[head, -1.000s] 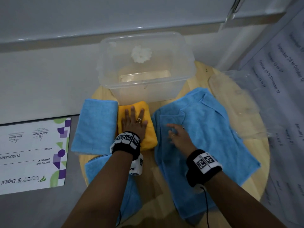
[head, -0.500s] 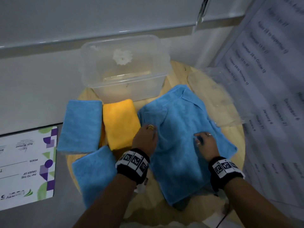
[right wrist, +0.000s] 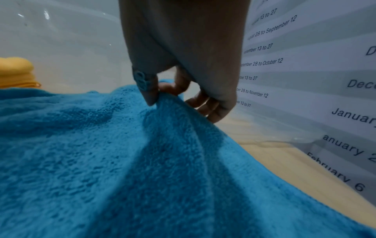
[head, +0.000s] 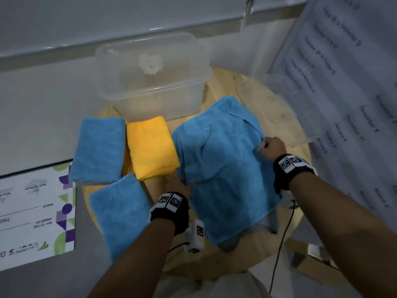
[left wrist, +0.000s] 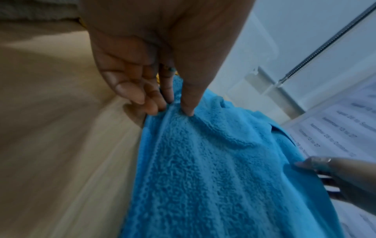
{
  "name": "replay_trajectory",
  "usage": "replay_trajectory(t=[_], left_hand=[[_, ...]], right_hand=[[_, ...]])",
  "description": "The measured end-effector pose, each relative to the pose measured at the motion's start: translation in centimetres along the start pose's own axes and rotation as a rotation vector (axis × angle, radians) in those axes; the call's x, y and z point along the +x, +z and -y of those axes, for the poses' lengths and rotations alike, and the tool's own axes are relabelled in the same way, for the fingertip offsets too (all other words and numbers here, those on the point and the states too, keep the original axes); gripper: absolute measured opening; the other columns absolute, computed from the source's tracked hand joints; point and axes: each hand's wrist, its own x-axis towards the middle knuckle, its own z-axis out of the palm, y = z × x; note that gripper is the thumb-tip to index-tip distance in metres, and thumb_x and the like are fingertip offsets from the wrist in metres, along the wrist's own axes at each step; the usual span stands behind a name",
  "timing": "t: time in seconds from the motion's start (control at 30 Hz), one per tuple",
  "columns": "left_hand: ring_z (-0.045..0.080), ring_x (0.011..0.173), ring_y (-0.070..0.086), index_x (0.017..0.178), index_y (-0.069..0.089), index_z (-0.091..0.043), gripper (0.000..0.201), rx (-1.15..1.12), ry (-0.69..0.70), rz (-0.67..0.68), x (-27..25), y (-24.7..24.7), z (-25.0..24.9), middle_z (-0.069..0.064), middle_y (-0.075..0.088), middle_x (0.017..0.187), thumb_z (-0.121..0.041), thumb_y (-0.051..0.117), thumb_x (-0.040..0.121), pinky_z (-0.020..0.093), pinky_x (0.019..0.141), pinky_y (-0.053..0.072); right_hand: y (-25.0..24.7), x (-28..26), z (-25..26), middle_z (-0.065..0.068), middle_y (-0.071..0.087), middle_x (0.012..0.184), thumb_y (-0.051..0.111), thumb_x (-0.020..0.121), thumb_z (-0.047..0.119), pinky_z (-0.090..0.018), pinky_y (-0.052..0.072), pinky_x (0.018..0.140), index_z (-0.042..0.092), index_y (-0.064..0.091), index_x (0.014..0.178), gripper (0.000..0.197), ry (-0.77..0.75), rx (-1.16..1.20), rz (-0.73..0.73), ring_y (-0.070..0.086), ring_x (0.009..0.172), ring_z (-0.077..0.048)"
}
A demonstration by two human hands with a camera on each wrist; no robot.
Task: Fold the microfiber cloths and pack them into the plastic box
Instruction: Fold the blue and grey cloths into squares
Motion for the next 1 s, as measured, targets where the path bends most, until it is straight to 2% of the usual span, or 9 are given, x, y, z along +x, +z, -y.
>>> replay_trajectory(t=[0.1, 0.2, 0.3, 0.4, 0.47, 0.7, 0.8, 0.93, 1.0], left_hand=[[0.031, 0.107, 0.058, 0.116, 0.058, -0.001, 0.037, -0.016, 0.060, 0.007, 0.3, 0.3, -0.2, 0.017, 0.061, 0.118, -0.025, 0.060, 0.088, 0.029, 0.084, 0.047], [0.028, 0.102, 0.059, 0.097, 0.065, -0.001, 0.026, -0.017, 0.137, -0.010, 0.3, 0.6, -0.2, 0.017, 0.064, 0.106, -0.024, 0.060, 0.087, 0.034, 0.090, 0.048], [0.019, 0.083, 0.056, 0.075, 0.060, -0.006, 0.023, -0.060, 0.171, -0.043, -0.2, 0.7, -0.4, 0.011, 0.061, 0.087, -0.025, 0.062, 0.086, 0.028, 0.074, 0.046], [0.020, 0.085, 0.057, 0.088, 0.061, -0.007, 0.014, -0.095, 0.207, -0.114, -0.5, 0.9, -0.6, 0.007, 0.059, 0.090, -0.020, 0.063, 0.085, 0.025, 0.071, 0.041], [0.022, 0.084, 0.059, 0.090, 0.056, -0.011, 0.011, -0.168, 0.215, -0.143, -0.8, 0.9, -0.7, 0.009, 0.062, 0.094, -0.016, 0.065, 0.084, 0.025, 0.065, 0.042], [0.022, 0.093, 0.056, 0.122, 0.040, -0.009, 0.065, -0.149, 0.114, -0.015, -1.4, -0.3, -0.6, 0.007, 0.055, 0.108, -0.021, 0.079, 0.072, 0.027, 0.070, 0.044], [0.025, 0.097, 0.057, 0.118, 0.044, -0.008, 0.058, -0.015, 0.116, -0.034, -1.4, -1.1, -1.2, 0.005, 0.053, 0.105, -0.024, 0.078, 0.073, 0.025, 0.066, 0.044], [0.026, 0.113, 0.053, 0.118, 0.053, -0.004, 0.044, 0.162, 0.131, -0.047, -0.8, -0.9, -1.3, 0.014, 0.056, 0.124, -0.021, 0.070, 0.082, 0.029, 0.088, 0.043], [0.027, 0.117, 0.053, 0.123, 0.052, -0.002, 0.045, 0.208, 0.096, -0.009, -0.7, -0.5, -1.0, 0.015, 0.055, 0.128, -0.021, 0.067, 0.085, 0.030, 0.092, 0.044]], right_hand=[[-0.2, -0.8, -0.1, -0.013, 0.052, 0.074, 0.060, 0.067, 0.023, -0.020, 0.033, 0.063, 0.011, 0.051, 0.050, 0.022, -0.088, 0.148, 0.038, 0.051, 0.072, -0.022], [0.0, -1.0, -0.6, -0.016, 0.056, 0.082, 0.063, 0.078, 0.010, -0.023, 0.040, 0.069, 0.007, 0.060, 0.060, 0.018, -0.126, 0.258, 0.053, 0.053, 0.082, -0.023], [0.0, -0.5, -0.8, -0.014, 0.055, 0.102, 0.050, 0.079, 0.025, -0.030, 0.041, 0.087, 0.017, 0.058, 0.081, 0.011, 0.004, 0.371, -0.051, 0.051, 0.099, -0.023], [-0.1, -0.2, -0.3, -0.014, 0.054, 0.116, 0.047, 0.091, 0.019, -0.034, 0.041, 0.092, 0.008, 0.052, 0.118, 0.029, 0.066, 0.334, -0.071, 0.052, 0.110, -0.029], [-0.2, 0.0, -0.1, -0.016, 0.057, 0.121, 0.051, 0.092, 0.012, -0.033, 0.041, 0.092, 0.006, 0.049, 0.125, 0.034, 0.070, 0.290, -0.053, 0.053, 0.112, -0.032], [-1.8, -0.3, 0.7, -0.013, 0.054, 0.075, 0.053, 0.093, 0.023, -0.027, 0.031, 0.064, -0.002, 0.064, 0.084, 0.029, -0.036, 0.198, -0.186, 0.050, 0.075, -0.026], [-2.8, -0.6, 0.6, -0.014, 0.051, 0.071, 0.050, 0.095, 0.023, -0.028, 0.029, 0.062, 0.000, 0.057, 0.072, 0.033, -0.035, 0.207, -0.194, 0.047, 0.072, -0.025], [-4.1, -0.6, 0.7, -0.012, 0.043, 0.067, 0.046, 0.097, 0.017, -0.028, 0.020, 0.060, 0.015, 0.035, 0.053, 0.045, -0.042, 0.185, -0.218, 0.041, 0.073, -0.022], [-4.7, -0.5, 0.6, -0.016, 0.043, 0.074, 0.043, 0.098, 0.016, -0.029, 0.024, 0.065, 0.009, 0.040, 0.057, 0.042, -0.035, 0.223, -0.249, 0.040, 0.075, -0.023]])
